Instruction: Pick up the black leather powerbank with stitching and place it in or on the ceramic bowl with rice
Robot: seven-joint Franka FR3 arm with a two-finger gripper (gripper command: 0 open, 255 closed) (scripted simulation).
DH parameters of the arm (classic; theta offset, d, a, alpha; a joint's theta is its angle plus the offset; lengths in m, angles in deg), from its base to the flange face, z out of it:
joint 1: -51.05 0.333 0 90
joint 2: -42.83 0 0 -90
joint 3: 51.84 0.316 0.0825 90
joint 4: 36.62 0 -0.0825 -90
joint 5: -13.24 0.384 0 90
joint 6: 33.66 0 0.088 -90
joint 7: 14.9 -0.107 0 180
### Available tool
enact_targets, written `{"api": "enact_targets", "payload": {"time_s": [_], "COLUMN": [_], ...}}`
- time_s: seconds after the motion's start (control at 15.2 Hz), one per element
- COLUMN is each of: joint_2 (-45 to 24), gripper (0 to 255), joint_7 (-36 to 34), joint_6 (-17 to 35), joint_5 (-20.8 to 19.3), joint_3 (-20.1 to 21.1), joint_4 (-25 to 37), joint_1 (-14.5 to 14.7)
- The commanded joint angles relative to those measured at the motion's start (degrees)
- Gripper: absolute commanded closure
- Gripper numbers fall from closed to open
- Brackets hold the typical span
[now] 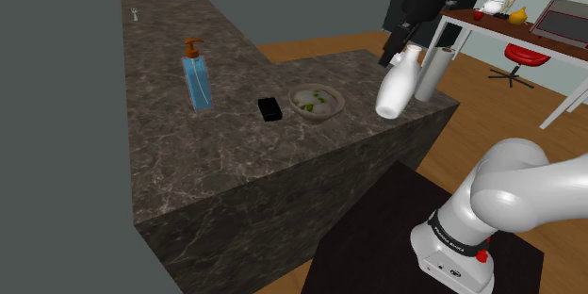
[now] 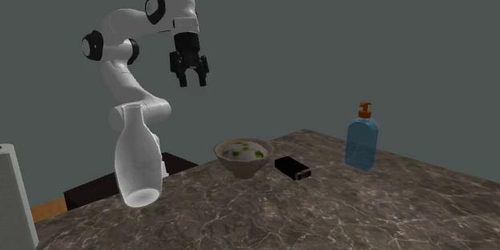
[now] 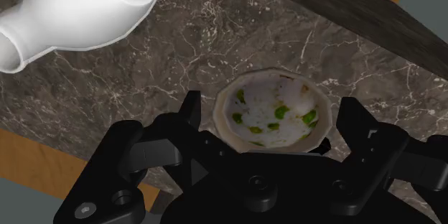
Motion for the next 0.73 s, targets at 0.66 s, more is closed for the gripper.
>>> {"api": "enact_targets", "payload": {"time_s": [0.66], "joint_2": [-20.1], "gripper": [0], "joint_7": [-11.8], "joint_6": [10.5], "joint_5": [2.7], "joint_3": [6.1], "joint_4": [5.0], "joint_1": [-0.7]}}
